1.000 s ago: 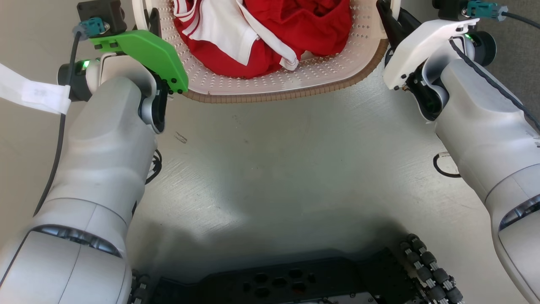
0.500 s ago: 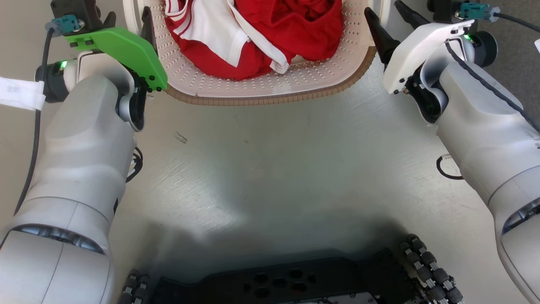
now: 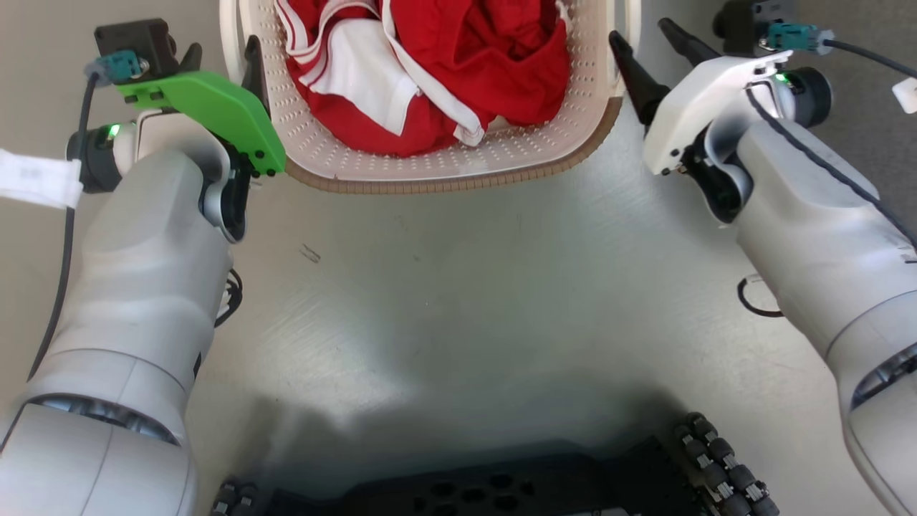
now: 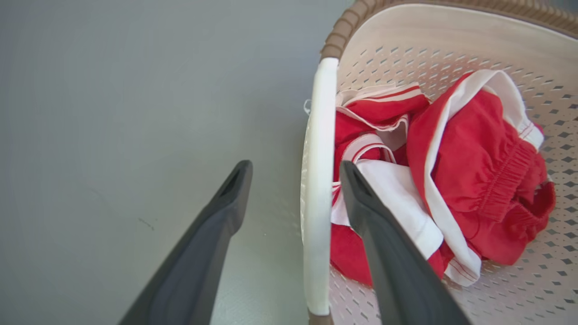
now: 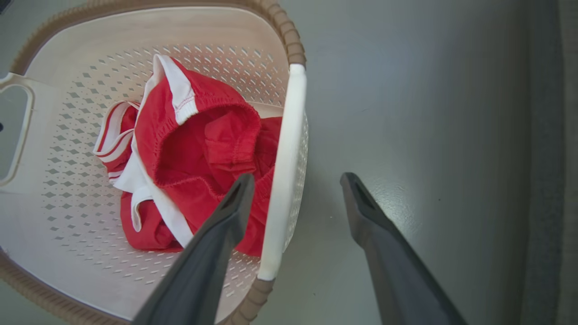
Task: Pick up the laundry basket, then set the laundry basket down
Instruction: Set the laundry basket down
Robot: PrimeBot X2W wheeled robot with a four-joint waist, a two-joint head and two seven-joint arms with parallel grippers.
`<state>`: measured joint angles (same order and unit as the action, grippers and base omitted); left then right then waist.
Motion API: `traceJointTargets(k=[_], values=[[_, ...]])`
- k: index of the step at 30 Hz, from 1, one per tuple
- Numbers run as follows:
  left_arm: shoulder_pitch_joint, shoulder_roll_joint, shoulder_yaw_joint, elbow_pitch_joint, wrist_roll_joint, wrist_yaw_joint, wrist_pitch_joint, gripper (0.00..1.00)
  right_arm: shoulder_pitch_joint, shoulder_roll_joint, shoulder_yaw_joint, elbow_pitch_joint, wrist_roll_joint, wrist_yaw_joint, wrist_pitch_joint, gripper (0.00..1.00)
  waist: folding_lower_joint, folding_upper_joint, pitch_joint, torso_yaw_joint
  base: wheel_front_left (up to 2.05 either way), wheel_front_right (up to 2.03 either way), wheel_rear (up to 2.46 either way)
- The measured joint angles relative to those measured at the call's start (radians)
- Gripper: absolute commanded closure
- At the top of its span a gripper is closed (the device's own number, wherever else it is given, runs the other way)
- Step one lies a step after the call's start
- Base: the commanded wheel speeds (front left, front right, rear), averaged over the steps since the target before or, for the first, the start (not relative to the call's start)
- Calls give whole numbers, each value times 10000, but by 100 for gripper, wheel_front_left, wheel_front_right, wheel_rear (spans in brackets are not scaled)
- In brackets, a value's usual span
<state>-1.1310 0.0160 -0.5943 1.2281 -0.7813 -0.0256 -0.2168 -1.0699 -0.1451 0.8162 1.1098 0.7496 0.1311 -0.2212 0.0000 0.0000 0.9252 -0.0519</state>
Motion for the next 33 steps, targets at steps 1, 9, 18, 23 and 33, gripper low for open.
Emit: traceJointTargets(k=[1,9,18,23,33], values=[[38,0,-33,-4,2,-17,-50,0,11,-59,-13,4,-2,0,-63,0,0,0,-70,-1,0,0,0],[294,4,-255,-21,150,-19,-236,0,290,-213,-44,2,6,0,-198,0,0,0,-836,3,0,0,0],[808,6,-466,-201,656,8,-322,0,844,-217,-150,-79,23,0,-261,0,0,0,-2119,17,0,0,0],[1079,174,-435,-1011,1003,372,-322,0,1024,-343,-360,-405,-31,0,-261,0,0,0,-2811,19,0,0,0],[2013,430,-167,-2173,1475,713,-351,0,1866,-431,-817,-1085,-286,-186,-276,0,0,0,-4080,14,0,0,0]])
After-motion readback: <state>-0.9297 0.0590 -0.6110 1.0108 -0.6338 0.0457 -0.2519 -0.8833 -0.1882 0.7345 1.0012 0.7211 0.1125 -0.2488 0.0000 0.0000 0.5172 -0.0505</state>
